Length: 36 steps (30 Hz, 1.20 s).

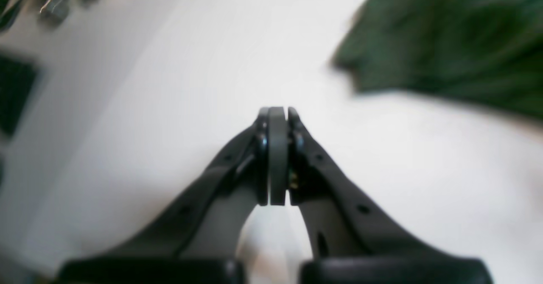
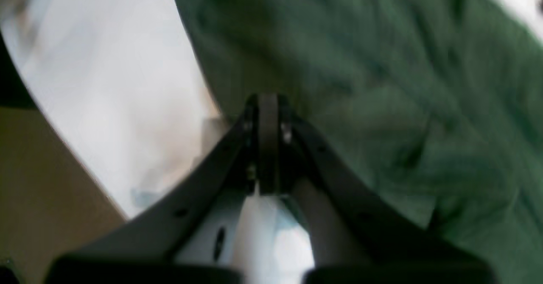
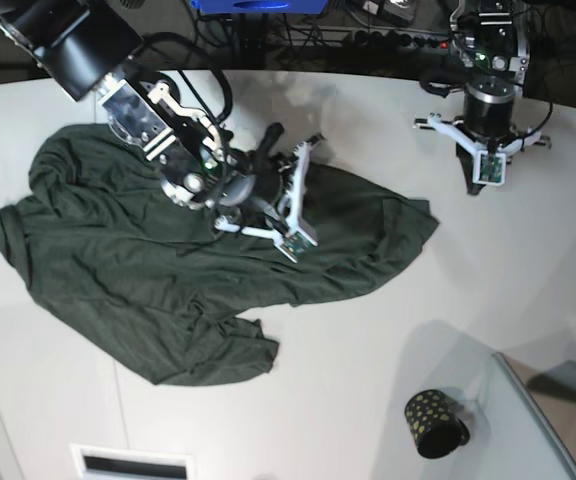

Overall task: Layout the t-shirt on the table in an organized manner, then fold the t-shirt properly
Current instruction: 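Move the right gripper to the shirt middle and grasp fabric, then lower the left gripper to the shirt hem and grasp it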

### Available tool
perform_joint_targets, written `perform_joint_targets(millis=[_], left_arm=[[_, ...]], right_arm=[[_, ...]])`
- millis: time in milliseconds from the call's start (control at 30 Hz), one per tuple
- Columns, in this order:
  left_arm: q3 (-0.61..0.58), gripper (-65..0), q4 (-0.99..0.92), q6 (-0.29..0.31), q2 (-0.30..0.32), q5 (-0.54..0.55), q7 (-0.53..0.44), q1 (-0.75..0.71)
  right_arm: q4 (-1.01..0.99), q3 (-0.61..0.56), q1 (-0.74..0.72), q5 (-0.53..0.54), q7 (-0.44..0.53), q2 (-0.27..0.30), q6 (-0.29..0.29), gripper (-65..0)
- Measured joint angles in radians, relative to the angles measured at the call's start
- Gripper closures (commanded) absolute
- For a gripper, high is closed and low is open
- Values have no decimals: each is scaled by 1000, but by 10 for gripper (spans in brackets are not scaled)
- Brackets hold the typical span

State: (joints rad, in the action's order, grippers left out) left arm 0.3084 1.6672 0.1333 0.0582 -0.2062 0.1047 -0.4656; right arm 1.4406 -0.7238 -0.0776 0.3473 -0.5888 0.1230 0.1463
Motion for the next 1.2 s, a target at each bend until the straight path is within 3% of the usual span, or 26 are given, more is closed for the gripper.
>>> perform_joint_targets(millis=[67, 133, 200, 467, 967, 1000, 1100, 1200], left_arm=[[-55, -245, 0, -1, 2, -63, 1, 24], [-101, -392, -3, -1, 3, -135, 1, 43], [-138, -423, -27, -3, -1, -169, 0, 67], [-178, -227, -198, -2, -36, -183, 0, 226], [-166, -199, -388, -2, -55, -182, 4, 299], [-166, -171, -388, -2, -55, -182, 5, 298], [-166, 0, -387, -2, -55, -186, 5, 298], [-166, 0, -329, -2, -55, -187, 11, 281]], right_arm=[[31, 56, 62, 6, -1, 32, 0, -9], [55, 106, 101, 2, -7, 59, 0, -6], [88, 140, 123, 2, -2, 83, 0, -6], [145, 204, 166, 4, 0, 111, 0, -6], [145, 207, 158, 4, 2, 107, 0, -6], [145, 207, 159, 5, 2, 107, 0, -6], [143, 207, 159, 5, 2, 107, 0, -6], [143, 207, 159, 5, 2, 107, 0, -6]])
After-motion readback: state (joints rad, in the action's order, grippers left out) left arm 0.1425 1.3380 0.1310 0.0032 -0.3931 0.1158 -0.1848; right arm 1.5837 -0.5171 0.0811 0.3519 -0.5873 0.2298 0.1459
